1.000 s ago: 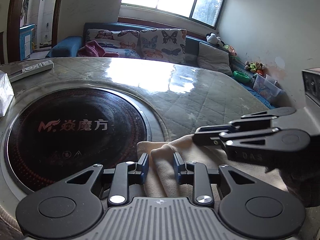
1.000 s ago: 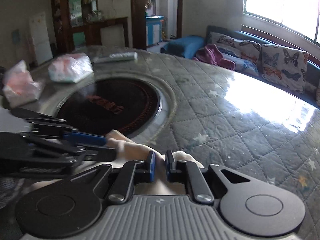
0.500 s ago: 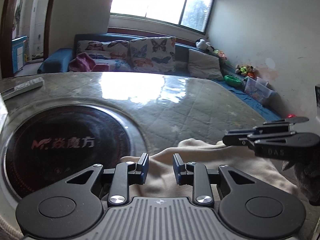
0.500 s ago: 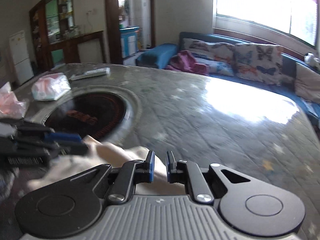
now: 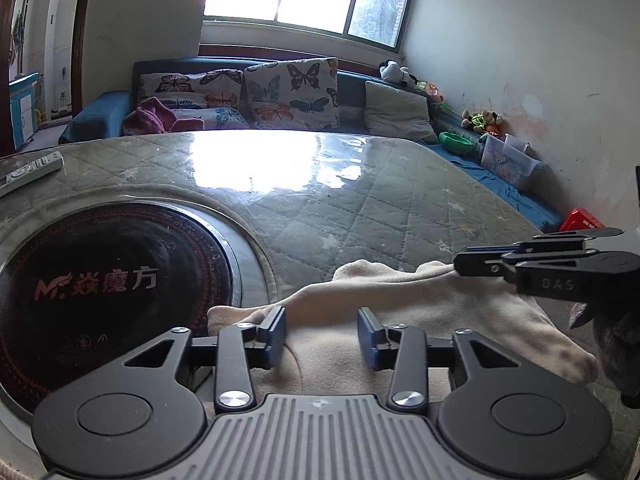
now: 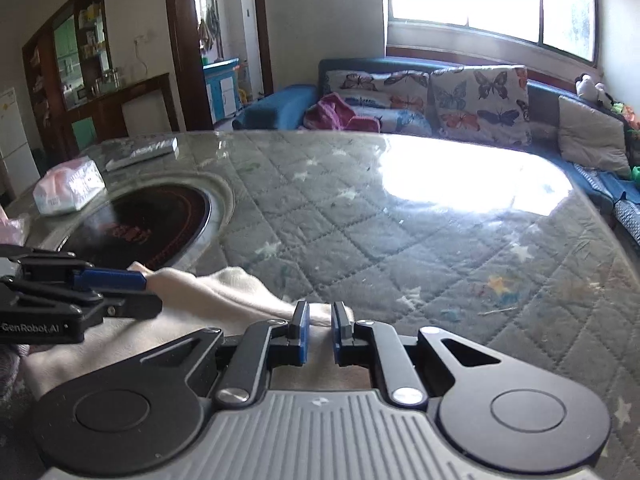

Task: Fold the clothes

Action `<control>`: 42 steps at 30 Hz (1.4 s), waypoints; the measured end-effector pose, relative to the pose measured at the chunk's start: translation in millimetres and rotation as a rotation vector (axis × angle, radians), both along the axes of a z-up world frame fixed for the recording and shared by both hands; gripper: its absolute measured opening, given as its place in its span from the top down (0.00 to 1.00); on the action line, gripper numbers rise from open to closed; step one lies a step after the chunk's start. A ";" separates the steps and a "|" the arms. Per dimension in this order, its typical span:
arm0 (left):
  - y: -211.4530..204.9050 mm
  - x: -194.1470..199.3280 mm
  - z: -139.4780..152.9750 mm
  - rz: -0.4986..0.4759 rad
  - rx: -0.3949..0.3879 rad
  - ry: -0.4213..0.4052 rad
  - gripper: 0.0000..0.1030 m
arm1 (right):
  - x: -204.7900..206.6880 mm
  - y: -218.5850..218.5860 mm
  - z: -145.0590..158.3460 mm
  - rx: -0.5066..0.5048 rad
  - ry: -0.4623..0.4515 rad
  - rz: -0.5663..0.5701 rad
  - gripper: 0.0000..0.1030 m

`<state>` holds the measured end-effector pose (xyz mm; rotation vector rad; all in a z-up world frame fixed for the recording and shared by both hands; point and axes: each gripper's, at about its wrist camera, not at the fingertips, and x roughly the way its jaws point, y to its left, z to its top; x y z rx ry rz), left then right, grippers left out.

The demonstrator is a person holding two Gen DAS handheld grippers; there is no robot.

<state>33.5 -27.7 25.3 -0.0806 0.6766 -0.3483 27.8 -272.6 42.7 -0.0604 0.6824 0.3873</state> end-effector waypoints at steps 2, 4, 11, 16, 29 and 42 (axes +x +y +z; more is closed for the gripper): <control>-1.5 -2.9 0.9 -0.004 -0.001 -0.001 0.45 | -4.9 -6.4 4.0 0.008 0.001 -0.015 0.90; -2.5 -6.4 0.9 -0.011 -0.011 -0.004 0.38 | -10.0 -13.1 4.0 0.003 0.008 -0.030 0.90; -7.3 -15.0 -3.8 -0.024 0.004 -0.013 0.14 | -9.8 -24.1 -13.2 0.016 0.058 -0.079 0.90; -6.3 -25.6 0.7 -0.014 -0.011 -0.070 0.00 | -13.9 -22.0 -10.9 0.010 0.035 -0.075 0.87; -3.1 -22.8 -14.4 0.025 -0.047 0.033 0.00 | -30.4 -38.8 -12.4 0.032 0.047 -0.123 0.82; -11.4 -28.6 -18.0 0.048 0.000 -0.002 0.00 | -79.2 -23.7 2.5 -0.020 0.003 -0.022 0.80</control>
